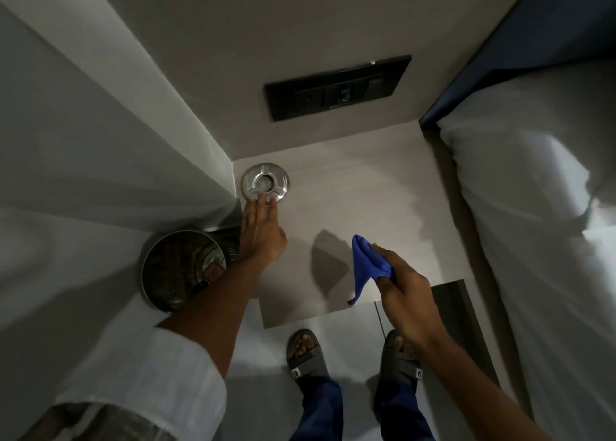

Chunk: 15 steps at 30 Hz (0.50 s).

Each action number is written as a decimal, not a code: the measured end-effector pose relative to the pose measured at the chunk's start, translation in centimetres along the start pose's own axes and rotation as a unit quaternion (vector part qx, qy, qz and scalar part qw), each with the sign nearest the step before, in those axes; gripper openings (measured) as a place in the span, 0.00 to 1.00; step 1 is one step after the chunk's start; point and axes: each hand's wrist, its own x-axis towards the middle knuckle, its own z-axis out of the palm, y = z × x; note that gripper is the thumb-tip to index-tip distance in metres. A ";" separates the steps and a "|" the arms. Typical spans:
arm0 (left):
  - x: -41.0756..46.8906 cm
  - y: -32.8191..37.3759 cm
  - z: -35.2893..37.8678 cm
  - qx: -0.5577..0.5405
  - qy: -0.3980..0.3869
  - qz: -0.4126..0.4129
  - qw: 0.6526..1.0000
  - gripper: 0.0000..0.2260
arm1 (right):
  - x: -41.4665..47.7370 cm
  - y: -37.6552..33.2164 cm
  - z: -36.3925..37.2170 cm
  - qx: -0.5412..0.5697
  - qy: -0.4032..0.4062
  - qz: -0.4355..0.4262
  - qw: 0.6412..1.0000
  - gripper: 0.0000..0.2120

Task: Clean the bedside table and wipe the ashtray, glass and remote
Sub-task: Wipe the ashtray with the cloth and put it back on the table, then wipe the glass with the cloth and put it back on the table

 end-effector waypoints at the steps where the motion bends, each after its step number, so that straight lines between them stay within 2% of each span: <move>1: 0.1 0.2 -0.3 -0.002 -0.012 -0.007 1.000 0.32 | -0.1 -0.1 -0.2 0.012 0.001 0.003 1.000 0.22; 3: -0.1 0.7 -1.1 0.001 -0.006 -0.002 1.000 0.32 | -0.5 -0.2 -1.1 0.037 0.009 -0.004 0.999 0.20; 5: -1.1 2.3 -1.9 -0.013 0.041 0.031 0.999 0.31 | -0.9 -0.2 -2.2 0.086 0.018 0.009 0.996 0.18; 7: -3.7 5.6 -2.8 -0.160 0.043 0.053 0.985 0.24 | -1.0 -0.2 -3.3 0.212 0.032 0.073 0.974 0.16; 8: -5.9 8.1 -3.2 -0.270 0.000 0.057 0.961 0.19 | -1.3 0.2 -4.3 0.283 0.051 0.107 0.952 0.14; 9: -8.3 10.1 -3.8 -0.383 -0.069 0.046 0.920 0.15 | -1.4 0.5 -4.9 0.340 0.066 0.139 0.928 0.13; 11: -12.5 14.1 -4.2 -0.514 -0.209 0.035 0.831 0.13 | -2.1 1.5 -6.9 0.447 0.078 0.175 0.874 0.09; 12: -14.0 15.3 -3.8 -0.529 -0.234 0.046 0.814 0.12 | -2.4 2.1 -8.0 0.492 0.078 0.185 0.847 0.09; 13: -15.3 17.1 -3.1 -0.535 -0.227 0.063 0.812 0.13 | -3.1 2.7 -9.7 0.528 0.080 0.193 0.823 0.12; 15: -16.6 19.7 -1.9 -0.538 -0.165 0.078 0.823 0.18 | -4.3 3.4 -12.4 0.563 0.069 0.195 0.800 0.17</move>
